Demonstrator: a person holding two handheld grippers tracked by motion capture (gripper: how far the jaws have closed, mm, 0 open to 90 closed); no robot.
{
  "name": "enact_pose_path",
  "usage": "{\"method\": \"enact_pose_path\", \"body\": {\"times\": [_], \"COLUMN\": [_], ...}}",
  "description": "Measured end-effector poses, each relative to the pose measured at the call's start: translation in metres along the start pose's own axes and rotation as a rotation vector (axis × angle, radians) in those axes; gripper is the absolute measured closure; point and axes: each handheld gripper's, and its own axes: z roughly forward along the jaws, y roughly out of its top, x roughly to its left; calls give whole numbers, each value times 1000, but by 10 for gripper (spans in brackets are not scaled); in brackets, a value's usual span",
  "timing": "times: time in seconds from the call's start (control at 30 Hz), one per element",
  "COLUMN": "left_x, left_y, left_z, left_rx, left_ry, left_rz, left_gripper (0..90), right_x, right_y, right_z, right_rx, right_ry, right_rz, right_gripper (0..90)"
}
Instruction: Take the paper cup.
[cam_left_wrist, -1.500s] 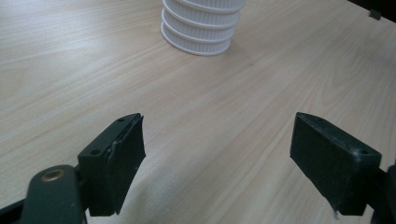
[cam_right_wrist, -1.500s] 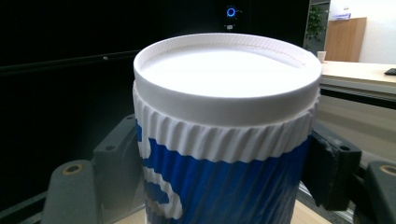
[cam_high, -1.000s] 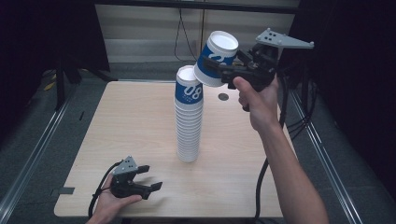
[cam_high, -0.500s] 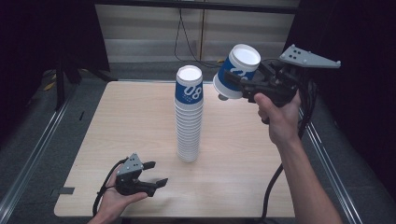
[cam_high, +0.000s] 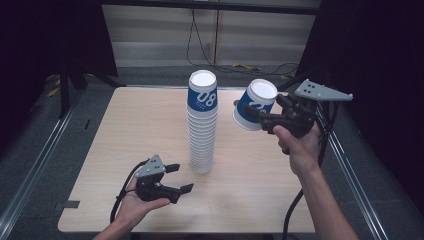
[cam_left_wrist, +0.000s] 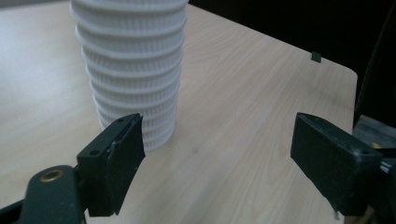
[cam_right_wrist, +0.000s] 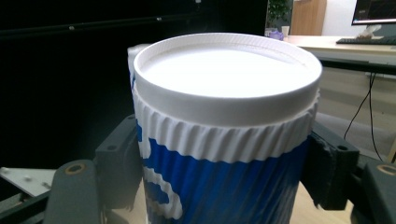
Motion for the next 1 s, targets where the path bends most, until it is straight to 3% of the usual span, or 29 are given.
{"method": "enact_pose_path", "body": {"times": [0.13, 0.17, 0.27, 0.3, 0.43, 0.57, 0.77, 0.87, 1.0], "left_x": [-4, -3, -1, -1, -3, -6, -5, -5, -5], "left_y": [9, 9, 9, 7, 6, 7, 11, 12, 8], "left_z": [4, 5, 7, 8, 8, 9, 12, 13, 16], "left_rx": [-5, -20, -22, -35, -12, 11, 4, -5, -7], "left_ry": [1, -12, -1, -6, 17, 7, -11, -14, -35], "left_rz": [32, 18, 10, -12, 20, 50, 31, 31, 21], "left_gripper": [160, 161, 170, 169, 170, 167, 161, 165, 161], "right_x": [-3, -3, -1, 1, 6, 12, 16, 18, 20], "right_y": [-18, -21, -27, -32, -43, -56, -71, -87, -103], "right_z": [4, 5, 6, 7, 9, 13, 15, 20, 29], "right_rx": [31, 33, 40, 44, 50, 72, 73, 43, 53], "right_ry": [9, 9, 21, 39, 63, 76, 94, 159, 189], "right_rz": [22, 23, 33, 36, 41, 38, 54, 71, 99], "right_gripper": [257, 257, 257, 257, 259, 259, 259, 260, 260]}}
